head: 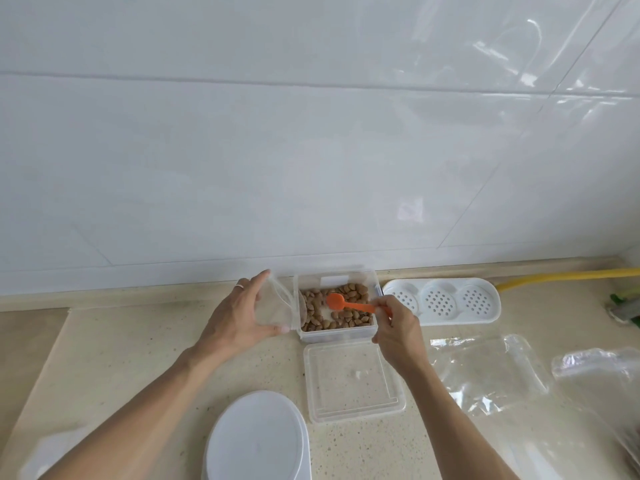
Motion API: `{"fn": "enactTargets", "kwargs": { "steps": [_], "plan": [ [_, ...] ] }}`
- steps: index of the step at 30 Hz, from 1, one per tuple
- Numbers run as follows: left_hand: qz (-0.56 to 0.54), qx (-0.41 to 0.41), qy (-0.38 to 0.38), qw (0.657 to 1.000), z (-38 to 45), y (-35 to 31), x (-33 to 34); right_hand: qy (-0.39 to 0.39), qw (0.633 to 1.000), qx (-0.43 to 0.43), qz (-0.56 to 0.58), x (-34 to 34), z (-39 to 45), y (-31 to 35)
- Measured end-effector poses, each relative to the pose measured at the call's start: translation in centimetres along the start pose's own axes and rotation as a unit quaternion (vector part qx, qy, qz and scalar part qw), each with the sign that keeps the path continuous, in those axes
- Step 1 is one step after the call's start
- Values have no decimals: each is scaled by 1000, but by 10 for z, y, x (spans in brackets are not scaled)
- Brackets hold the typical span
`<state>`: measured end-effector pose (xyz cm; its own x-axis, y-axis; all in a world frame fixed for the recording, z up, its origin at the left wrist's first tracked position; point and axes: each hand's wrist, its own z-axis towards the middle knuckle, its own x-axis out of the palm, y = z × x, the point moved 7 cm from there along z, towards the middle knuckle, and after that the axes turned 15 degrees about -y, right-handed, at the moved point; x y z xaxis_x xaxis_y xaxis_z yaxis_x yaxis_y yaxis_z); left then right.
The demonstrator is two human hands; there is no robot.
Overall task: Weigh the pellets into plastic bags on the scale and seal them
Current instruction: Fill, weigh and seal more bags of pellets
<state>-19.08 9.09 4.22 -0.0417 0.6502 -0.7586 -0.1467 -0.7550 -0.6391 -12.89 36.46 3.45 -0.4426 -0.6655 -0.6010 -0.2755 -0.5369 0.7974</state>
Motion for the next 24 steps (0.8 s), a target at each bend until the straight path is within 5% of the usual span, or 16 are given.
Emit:
{"fn": "enactTargets", "kwargs": {
  "steps": [9,15,24],
  "plan": [
    [16,-24,3,1000,-5,16,-1,72,993,75,56,16,-1,3],
    [49,0,10,999,-5,5,0,19,969,211,127,7,-4,-19],
    [138,16,39,990,14,-18,2,-38,936,265,228,-22,2,-27]
  ]
}}
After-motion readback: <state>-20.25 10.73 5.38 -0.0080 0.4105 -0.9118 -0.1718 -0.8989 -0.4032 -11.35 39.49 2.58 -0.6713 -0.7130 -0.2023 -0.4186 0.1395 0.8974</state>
